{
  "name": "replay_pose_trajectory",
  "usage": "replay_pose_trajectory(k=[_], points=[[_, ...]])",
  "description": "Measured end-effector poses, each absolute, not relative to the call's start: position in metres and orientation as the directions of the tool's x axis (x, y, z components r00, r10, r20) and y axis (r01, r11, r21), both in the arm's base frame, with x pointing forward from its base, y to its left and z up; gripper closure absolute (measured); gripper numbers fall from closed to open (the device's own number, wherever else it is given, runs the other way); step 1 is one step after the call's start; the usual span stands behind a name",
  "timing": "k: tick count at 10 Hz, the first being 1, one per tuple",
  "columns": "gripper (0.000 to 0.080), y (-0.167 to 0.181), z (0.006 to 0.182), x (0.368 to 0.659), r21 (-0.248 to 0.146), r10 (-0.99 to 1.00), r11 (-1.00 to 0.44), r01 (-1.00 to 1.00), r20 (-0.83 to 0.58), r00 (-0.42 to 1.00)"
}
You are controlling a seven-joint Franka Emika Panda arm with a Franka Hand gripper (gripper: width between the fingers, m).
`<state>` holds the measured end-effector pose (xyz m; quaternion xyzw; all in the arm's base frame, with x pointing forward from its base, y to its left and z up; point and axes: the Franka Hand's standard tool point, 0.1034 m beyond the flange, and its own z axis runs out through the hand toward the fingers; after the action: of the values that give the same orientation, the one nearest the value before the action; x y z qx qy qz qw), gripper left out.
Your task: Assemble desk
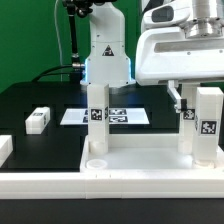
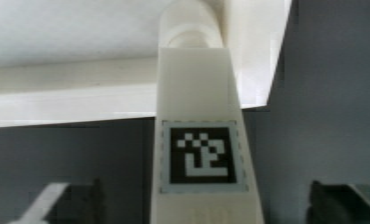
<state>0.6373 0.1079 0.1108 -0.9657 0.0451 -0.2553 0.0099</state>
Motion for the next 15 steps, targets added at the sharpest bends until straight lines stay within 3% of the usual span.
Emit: replay_pose_trajectory(k=[1, 2, 6, 8, 15], points=[[0.0173, 0.108, 0.111, 0.637, -0.041, -0.090, -0.996, -0.080, 0.492, 0.866], [0.0157, 0.108, 0.111, 0.637, -0.040, -0.088, -0.996, -0.078, 0.492, 0.866], [0.0150, 0.108, 0.113, 0.638, -0.033, -0.076, -0.997, -0.068, 0.488, 0.869], [0.0150, 0.105, 0.146, 0.645, -0.027, -0.053, -0.999, -0.045, 0.477, 0.877], [0.0150, 0.103, 0.140, 0.642, -0.013, -0.039, -0.999, -0.037, 0.445, 0.895]])
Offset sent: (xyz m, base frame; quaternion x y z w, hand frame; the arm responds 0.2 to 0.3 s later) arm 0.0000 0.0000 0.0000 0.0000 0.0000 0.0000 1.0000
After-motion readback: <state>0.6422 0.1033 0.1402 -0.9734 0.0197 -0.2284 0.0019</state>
